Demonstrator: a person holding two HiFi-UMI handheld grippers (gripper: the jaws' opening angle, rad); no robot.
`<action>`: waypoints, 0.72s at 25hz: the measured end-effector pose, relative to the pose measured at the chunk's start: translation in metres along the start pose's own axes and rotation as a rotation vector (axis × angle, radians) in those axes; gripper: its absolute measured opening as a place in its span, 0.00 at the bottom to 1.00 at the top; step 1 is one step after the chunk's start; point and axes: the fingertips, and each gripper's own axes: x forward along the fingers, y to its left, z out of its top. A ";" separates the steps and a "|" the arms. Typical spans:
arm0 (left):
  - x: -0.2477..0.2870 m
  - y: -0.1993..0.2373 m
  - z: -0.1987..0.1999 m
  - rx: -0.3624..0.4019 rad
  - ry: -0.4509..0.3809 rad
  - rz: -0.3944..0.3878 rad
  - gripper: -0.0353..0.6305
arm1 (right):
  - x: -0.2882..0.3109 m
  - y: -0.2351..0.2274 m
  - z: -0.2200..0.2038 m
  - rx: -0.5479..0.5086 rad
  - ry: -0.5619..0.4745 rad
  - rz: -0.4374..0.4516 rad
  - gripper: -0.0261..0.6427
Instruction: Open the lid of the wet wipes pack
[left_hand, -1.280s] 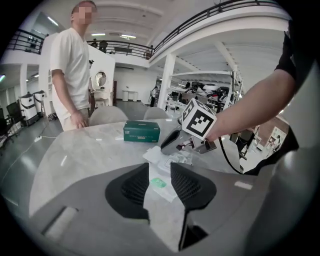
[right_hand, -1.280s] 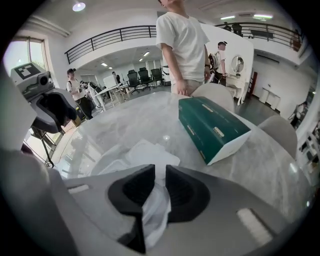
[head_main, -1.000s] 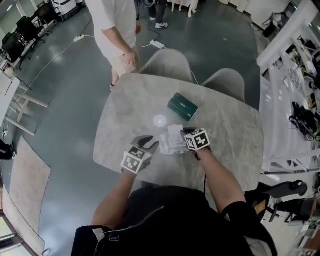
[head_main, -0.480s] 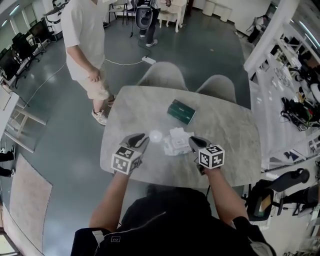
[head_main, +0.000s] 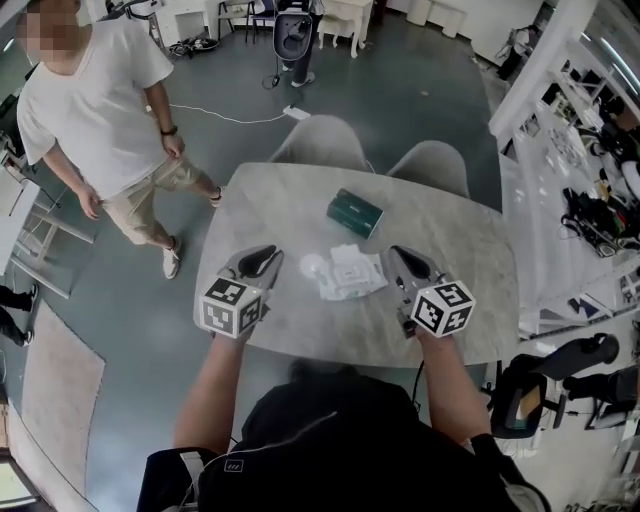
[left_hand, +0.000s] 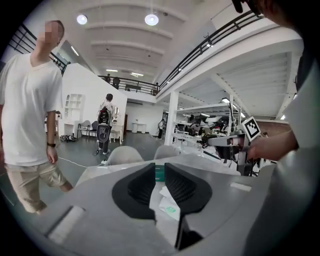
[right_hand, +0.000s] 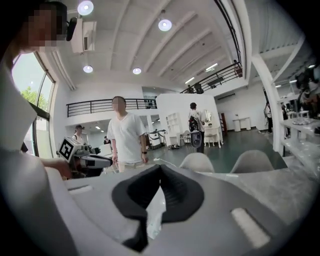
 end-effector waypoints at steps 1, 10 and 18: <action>0.001 -0.002 0.006 -0.003 -0.010 0.008 0.15 | -0.004 0.000 0.009 -0.014 -0.019 0.007 0.04; 0.005 -0.026 0.044 0.000 -0.093 0.083 0.13 | -0.031 -0.002 0.039 -0.110 -0.108 0.048 0.04; 0.008 -0.039 0.046 0.006 -0.099 0.099 0.11 | -0.037 -0.001 0.038 -0.114 -0.113 0.061 0.04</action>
